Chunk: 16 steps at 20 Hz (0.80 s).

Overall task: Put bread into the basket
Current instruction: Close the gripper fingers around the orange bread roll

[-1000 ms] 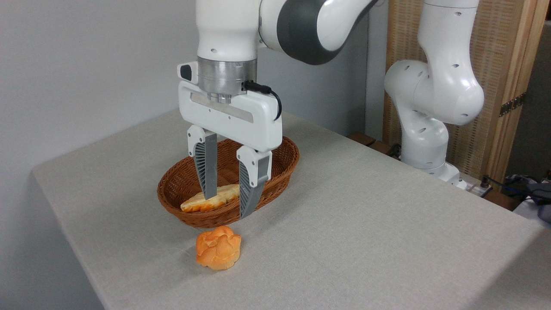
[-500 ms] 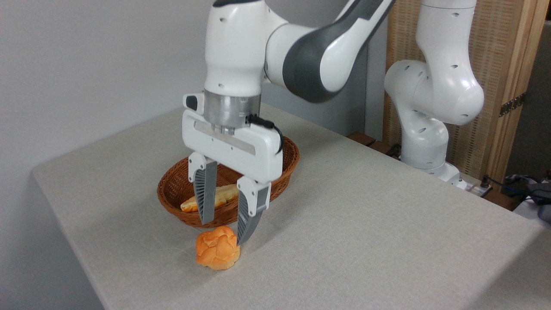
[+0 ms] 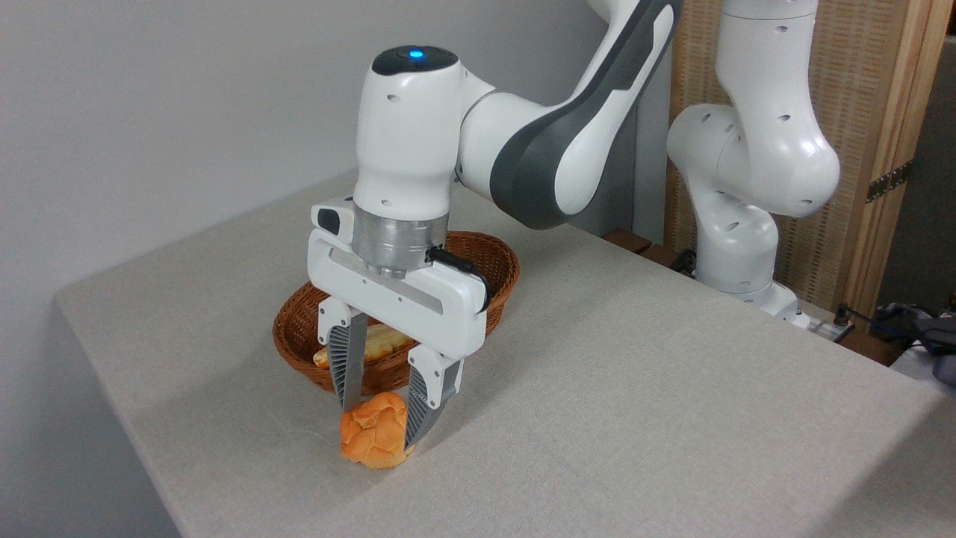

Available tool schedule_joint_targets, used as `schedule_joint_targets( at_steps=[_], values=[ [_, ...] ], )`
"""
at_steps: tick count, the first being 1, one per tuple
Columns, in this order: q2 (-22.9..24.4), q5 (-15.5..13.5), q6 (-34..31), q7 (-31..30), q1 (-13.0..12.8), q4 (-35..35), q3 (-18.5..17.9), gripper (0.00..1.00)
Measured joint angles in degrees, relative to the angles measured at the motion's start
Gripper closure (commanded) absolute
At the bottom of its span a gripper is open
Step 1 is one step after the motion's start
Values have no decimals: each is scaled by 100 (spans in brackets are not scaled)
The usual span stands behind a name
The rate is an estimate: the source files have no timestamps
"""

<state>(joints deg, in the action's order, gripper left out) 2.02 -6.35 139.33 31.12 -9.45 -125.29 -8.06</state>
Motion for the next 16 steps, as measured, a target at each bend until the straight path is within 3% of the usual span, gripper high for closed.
schedule_joint_targets(
  at_steps=[9, 10, 12, 13, 16],
  values=[
    [-204, -74, 22, 0, -23, 1, 23, 2],
    [-208, -74, 23, 0, -23, 1, 24, 14],
    [-210, -74, 24, 0, -25, 1, 25, 56],
    [-211, -74, 24, 0, -27, 1, 27, 66],
    [-212, -74, 25, 0, -32, 1, 28, 67]
  ],
)
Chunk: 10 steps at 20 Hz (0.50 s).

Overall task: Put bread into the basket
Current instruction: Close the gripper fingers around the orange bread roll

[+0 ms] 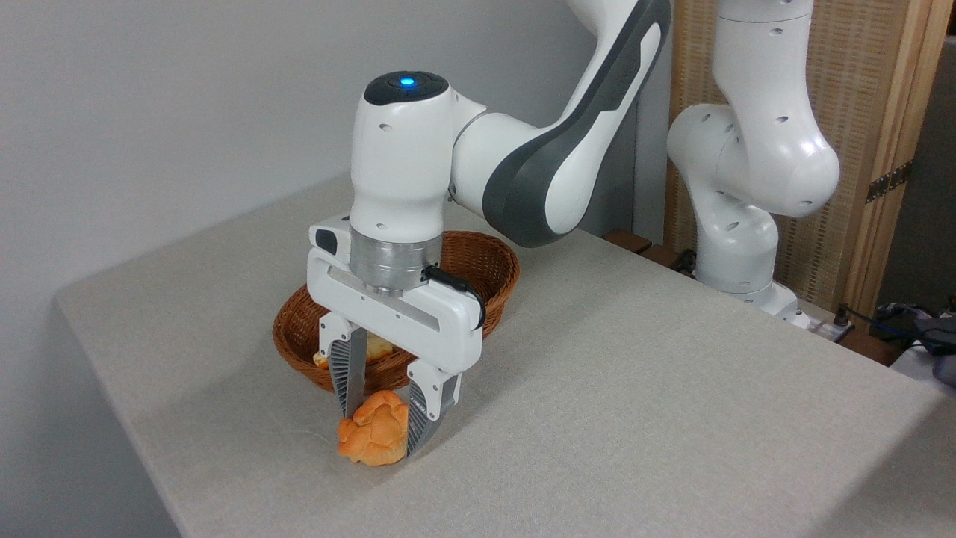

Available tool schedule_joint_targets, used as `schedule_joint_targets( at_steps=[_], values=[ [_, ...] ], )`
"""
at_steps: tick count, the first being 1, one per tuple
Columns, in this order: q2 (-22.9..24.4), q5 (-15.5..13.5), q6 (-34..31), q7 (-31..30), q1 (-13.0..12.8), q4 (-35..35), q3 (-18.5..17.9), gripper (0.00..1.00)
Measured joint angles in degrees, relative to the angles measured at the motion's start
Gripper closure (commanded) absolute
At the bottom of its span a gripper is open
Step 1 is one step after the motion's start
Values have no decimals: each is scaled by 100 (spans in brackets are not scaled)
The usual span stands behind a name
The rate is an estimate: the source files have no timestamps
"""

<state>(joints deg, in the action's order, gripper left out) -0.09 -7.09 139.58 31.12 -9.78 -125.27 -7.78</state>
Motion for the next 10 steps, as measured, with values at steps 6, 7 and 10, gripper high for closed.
schedule_joint_targets(
  at_steps=[6, 7, 10],
  values=[
    [-1, -1, 1, 0, -12, 2, 2, 65],
    [-1, -3, 1, 0, -16, 6, 3, 64],
    [-1, -3, 1, 0, -20, 8, 4, 64]
  ],
)
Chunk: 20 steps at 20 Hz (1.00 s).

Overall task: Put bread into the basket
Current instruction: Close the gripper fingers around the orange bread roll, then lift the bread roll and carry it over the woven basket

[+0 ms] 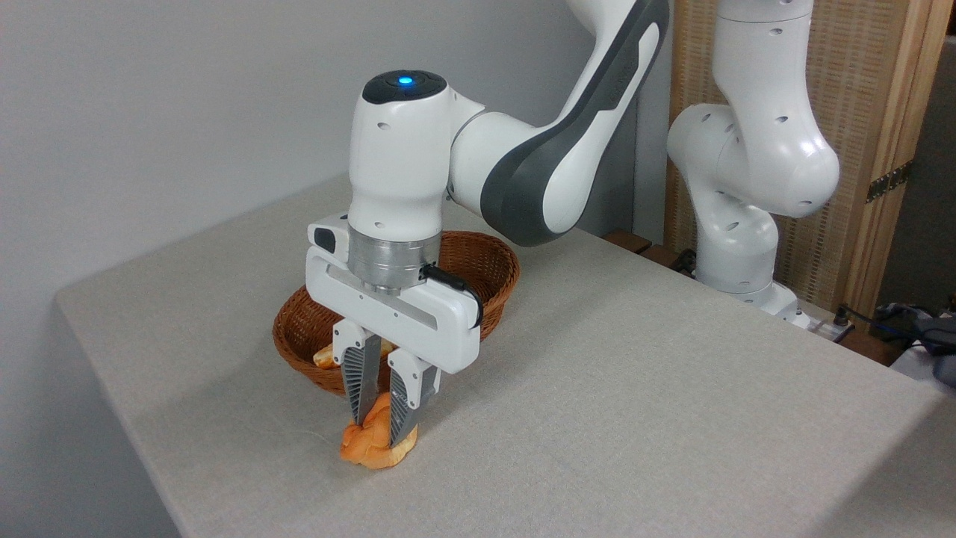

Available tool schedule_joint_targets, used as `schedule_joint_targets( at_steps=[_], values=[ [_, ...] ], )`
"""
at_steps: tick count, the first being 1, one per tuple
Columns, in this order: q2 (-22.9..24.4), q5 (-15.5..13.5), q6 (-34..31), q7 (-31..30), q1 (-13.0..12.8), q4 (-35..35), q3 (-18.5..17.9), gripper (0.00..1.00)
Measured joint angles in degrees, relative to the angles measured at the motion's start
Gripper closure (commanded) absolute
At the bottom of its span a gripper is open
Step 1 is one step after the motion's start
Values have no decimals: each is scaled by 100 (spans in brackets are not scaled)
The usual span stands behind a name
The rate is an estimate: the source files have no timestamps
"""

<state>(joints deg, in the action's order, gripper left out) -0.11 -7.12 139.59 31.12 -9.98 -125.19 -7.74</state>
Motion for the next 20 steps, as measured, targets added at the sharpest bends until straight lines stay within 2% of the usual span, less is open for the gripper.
schedule_joint_targets(
  at_steps=[10, 17, 20],
  values=[
    [100, -31, 9, -13, 8, 113, -22, 59],
    [659, -526, 10, -14, 25, 202, -110, 59],
    [850, -728, -38, -16, 0, 200, -65, 52]
  ],
)
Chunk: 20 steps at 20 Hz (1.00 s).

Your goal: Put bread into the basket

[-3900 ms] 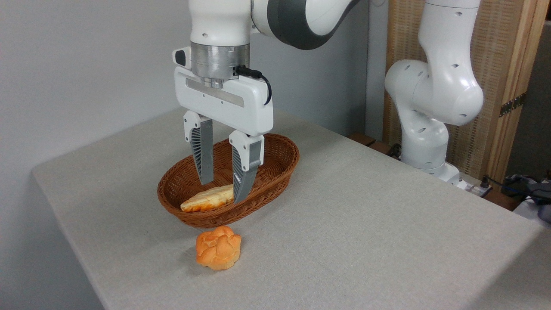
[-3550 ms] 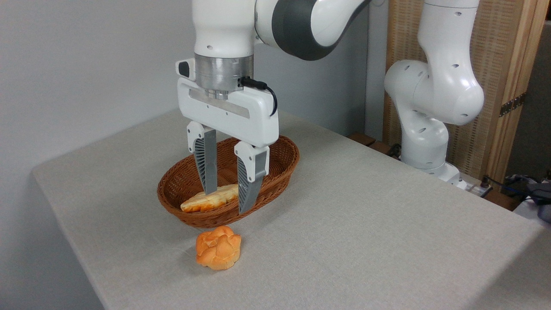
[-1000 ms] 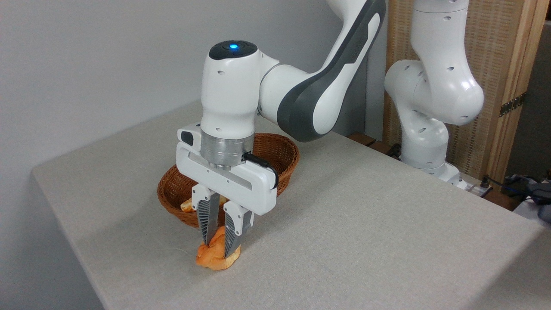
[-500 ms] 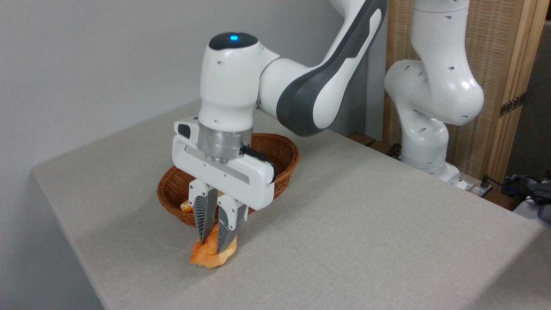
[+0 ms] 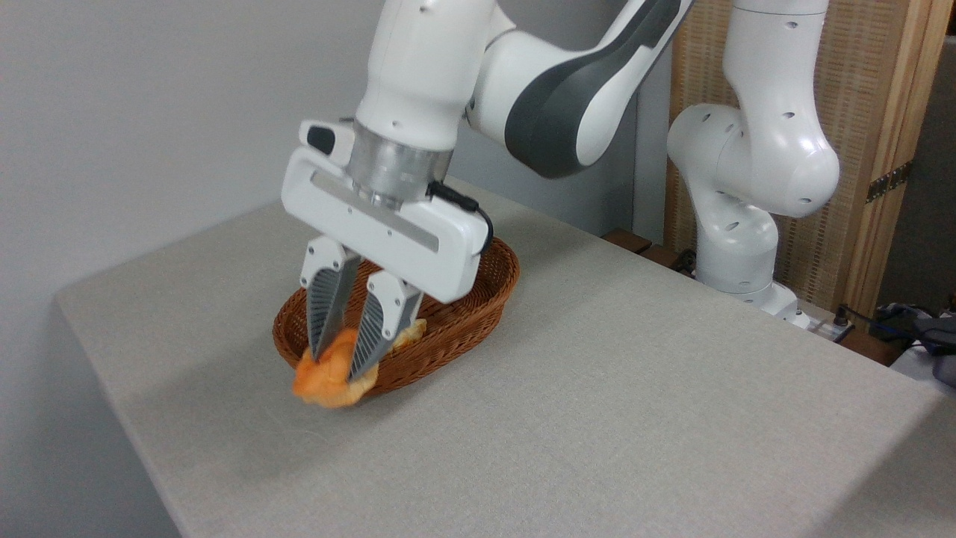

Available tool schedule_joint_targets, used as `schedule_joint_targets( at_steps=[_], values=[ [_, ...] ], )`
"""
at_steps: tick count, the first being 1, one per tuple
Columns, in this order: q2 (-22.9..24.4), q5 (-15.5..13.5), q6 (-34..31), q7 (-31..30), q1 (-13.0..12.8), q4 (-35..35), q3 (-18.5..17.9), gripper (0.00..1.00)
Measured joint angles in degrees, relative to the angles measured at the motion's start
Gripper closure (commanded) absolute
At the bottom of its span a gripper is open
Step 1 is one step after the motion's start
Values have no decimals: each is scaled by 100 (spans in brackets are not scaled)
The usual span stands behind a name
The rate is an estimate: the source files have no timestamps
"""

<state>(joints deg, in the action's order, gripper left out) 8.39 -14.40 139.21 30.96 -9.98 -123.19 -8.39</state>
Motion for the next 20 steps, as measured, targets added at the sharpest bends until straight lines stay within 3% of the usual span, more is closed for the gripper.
schedule_joint_targets(
  at_steps=[3, 5, 7, 8, 12, 20],
  values=[
    [123, -160, -76, -2, -45, -2, 192, 50],
    [153, -184, -90, -87, -75, -8, 437, 40],
    [151, -184, -112, -167, -91, -17, 638, 18],
    [150, -184, -138, -196, -95, -22, 713, 0],
    [147, -184, -481, -217, -106, -43, 1023, 0],
    [146, -184, -956, -212, -108, -54, 1174, 0]
  ],
)
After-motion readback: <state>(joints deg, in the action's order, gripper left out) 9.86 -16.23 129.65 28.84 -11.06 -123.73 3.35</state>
